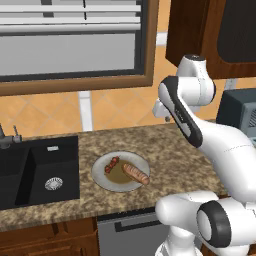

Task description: Pick up the kebab skewer and baguette bread, and place them inside the toaster oven. Close the toaster oven door and start by setting the timer.

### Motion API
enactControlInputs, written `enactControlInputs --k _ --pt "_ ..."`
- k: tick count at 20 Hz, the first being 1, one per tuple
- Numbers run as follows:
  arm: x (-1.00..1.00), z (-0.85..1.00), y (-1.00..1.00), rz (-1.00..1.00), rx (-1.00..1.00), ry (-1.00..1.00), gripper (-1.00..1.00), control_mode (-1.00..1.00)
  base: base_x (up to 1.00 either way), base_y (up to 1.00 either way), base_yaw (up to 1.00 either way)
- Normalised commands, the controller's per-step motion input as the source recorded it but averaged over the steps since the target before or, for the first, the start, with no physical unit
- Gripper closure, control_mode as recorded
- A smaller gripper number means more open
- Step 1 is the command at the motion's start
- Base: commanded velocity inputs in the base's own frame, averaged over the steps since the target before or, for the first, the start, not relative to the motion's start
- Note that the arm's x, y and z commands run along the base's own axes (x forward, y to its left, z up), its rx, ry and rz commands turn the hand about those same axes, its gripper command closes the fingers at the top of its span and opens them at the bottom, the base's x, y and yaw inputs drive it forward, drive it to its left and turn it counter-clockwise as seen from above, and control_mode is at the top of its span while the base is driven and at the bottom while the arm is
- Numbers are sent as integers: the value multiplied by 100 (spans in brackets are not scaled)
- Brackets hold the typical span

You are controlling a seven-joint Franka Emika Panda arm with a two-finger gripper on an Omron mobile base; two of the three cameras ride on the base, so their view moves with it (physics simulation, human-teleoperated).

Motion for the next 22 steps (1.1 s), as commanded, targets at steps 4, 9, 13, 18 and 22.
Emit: enactControlInputs --k 4,9,13,18,22 --pt "-18 0 0 0 0 0 -100 -100 0 0 0" --pt "-40 0 -3 0 0 -7 -100 -100 0 0 0" --pt "-100 0 -46 0 0 -5 -100 -100 0 0 0" --pt "-91 0 -67 -1 0 0 -100 -100 0 0 0" --pt "-62 0 -41 -8 0 0 -100 -100 0 0 0"
